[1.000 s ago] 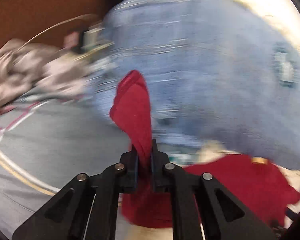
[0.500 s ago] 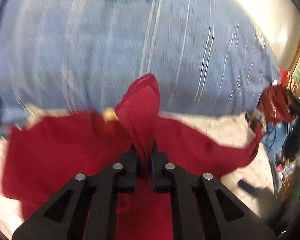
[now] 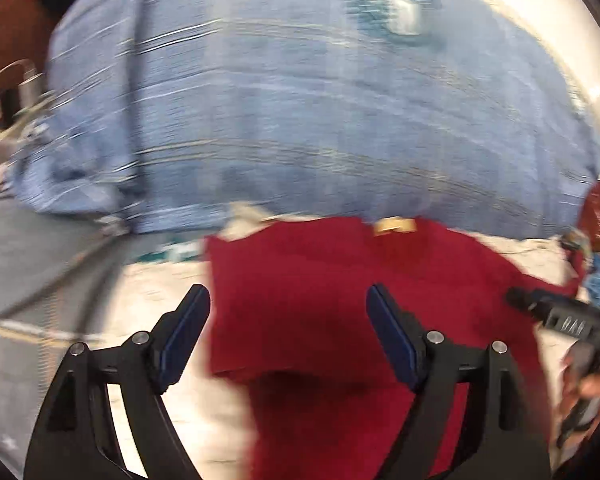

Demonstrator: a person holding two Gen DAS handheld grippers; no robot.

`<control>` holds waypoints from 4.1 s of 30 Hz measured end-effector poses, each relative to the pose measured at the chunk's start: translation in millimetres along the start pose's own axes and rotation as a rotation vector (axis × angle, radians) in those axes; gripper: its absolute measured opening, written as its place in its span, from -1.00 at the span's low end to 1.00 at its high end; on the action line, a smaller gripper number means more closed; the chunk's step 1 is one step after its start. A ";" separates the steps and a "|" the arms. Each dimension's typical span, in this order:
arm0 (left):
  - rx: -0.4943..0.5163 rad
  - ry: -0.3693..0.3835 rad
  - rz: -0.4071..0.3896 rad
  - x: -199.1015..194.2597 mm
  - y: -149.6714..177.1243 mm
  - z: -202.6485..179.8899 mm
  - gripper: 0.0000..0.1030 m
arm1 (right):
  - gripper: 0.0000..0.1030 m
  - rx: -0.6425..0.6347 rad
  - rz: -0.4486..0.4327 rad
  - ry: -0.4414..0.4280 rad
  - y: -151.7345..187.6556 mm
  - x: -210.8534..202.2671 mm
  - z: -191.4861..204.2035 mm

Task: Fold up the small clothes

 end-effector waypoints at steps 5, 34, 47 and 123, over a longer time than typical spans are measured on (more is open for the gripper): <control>-0.040 -0.081 0.031 9.9 21.9 55.3 0.57 | 0.70 0.036 -0.003 0.039 4.9 -0.2 -14.5; 0.008 -0.076 0.051 27.0 16.9 14.7 0.57 | 0.50 -0.014 -0.039 -0.025 -7.1 5.0 -36.0; -0.094 -0.125 0.020 18.5 1.5 52.0 0.57 | -0.92 -0.128 -0.136 0.117 -21.9 -7.9 -29.7; 0.044 -0.108 0.133 42.0 42.1 -16.2 0.63 | -0.74 0.411 -0.078 0.228 -16.0 -80.6 -246.3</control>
Point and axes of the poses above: each gripper's, at about its wrist camera, not at the fingertips, and x roughly the way its jaws point, z to its left, y to its underside, the point moved 9 cm from there along x, roughly the way its jaws point, and after that the axes turned 9 degrees about -y, right-handed, at the moved point
